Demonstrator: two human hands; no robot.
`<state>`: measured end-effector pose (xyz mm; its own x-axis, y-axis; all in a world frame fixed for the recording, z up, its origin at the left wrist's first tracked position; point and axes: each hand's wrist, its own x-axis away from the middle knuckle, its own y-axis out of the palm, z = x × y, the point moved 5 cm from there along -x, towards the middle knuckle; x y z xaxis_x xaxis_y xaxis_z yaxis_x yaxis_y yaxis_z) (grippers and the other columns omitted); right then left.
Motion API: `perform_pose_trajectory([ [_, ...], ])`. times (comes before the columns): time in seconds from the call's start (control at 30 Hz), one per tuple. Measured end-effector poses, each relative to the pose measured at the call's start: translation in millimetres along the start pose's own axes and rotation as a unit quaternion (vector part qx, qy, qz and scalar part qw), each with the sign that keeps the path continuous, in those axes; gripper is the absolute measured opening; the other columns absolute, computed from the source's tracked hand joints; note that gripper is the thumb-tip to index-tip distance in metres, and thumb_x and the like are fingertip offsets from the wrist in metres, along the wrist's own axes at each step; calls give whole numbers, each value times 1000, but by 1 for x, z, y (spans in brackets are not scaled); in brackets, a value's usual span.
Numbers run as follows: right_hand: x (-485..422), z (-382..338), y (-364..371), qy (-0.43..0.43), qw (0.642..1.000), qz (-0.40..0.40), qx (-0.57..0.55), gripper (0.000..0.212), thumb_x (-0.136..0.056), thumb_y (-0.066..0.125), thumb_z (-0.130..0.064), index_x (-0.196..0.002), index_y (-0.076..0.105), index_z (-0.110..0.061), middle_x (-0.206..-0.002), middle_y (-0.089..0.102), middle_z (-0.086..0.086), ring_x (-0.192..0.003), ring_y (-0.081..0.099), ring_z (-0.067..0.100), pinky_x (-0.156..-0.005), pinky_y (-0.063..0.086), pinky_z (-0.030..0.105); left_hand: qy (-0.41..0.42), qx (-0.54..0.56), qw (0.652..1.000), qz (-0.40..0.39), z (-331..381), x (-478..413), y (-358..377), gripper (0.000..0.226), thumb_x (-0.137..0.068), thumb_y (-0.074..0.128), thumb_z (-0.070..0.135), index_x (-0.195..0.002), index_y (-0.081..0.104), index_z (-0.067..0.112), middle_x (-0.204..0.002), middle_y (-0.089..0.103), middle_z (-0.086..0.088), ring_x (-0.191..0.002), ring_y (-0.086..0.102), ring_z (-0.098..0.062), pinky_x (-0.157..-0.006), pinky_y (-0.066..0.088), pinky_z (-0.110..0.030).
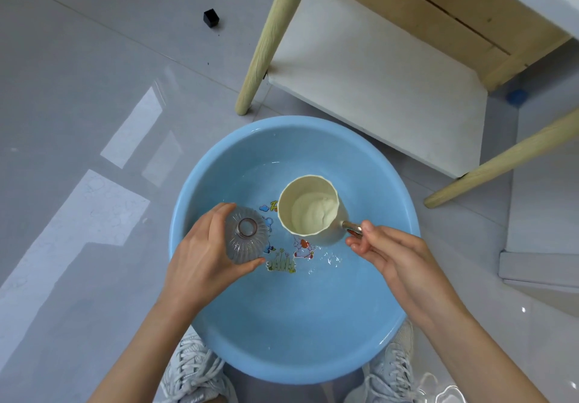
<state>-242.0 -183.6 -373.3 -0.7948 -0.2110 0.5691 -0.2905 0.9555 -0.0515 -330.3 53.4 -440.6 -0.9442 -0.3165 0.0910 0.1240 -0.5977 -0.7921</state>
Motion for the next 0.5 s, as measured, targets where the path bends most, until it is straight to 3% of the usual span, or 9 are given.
perform_pose_trajectory([
  [0.13, 4, -10, 16, -27, 997, -7, 69, 58, -56, 74, -73, -58, 65, -15, -68, 63, -5, -100, 65, 24, -104, 42, 40, 11, -7, 1000, 1, -1, 0, 1, 94, -48, 88, 50, -126, 47, 16, -126, 58, -1, -110, 54, -20, -79, 51, -33],
  [0.23, 6, -17, 27, -44, 995, -7, 95, 35, -73, 72, -50, -56, 68, -19, -76, 66, -3, -96, 66, 19, -91, 45, 29, 13, -7, 1000, 6, 0, 0, 0, 95, -47, 88, 50, -126, 48, 14, -125, 59, -1, -109, 51, -18, -78, 52, -34],
  [0.3, 7, -22, 33, -66, 991, -6, 119, 28, -71, 66, -41, -52, 67, -20, -87, 67, -4, -90, 65, 8, -81, 44, 18, 20, -9, 1000, 9, 1, -1, 0, 94, -46, 89, 49, -124, 49, 13, -123, 60, -2, -108, 49, -15, -76, 53, -33],
  [0.4, 10, -25, 40, -105, 986, -3, 132, 21, -72, 68, -38, -58, 72, -24, -93, 65, -4, -76, 65, 5, -74, 46, 13, 24, -16, 1000, 5, 0, 0, 0, 95, -45, 90, 48, -123, 51, 11, -121, 61, -2, -107, 55, -19, -75, 53, -33],
  [0.5, 10, -25, 42, -147, 976, 2, 162, 23, -77, 75, -43, -72, 75, -22, -97, 63, -10, -75, 65, 9, -74, 48, 15, 22, -16, 1000, 3, -1, 0, 1, 95, -46, 89, 49, -124, 50, 11, -122, 61, -2, -107, 57, -22, -76, 53, -33],
])
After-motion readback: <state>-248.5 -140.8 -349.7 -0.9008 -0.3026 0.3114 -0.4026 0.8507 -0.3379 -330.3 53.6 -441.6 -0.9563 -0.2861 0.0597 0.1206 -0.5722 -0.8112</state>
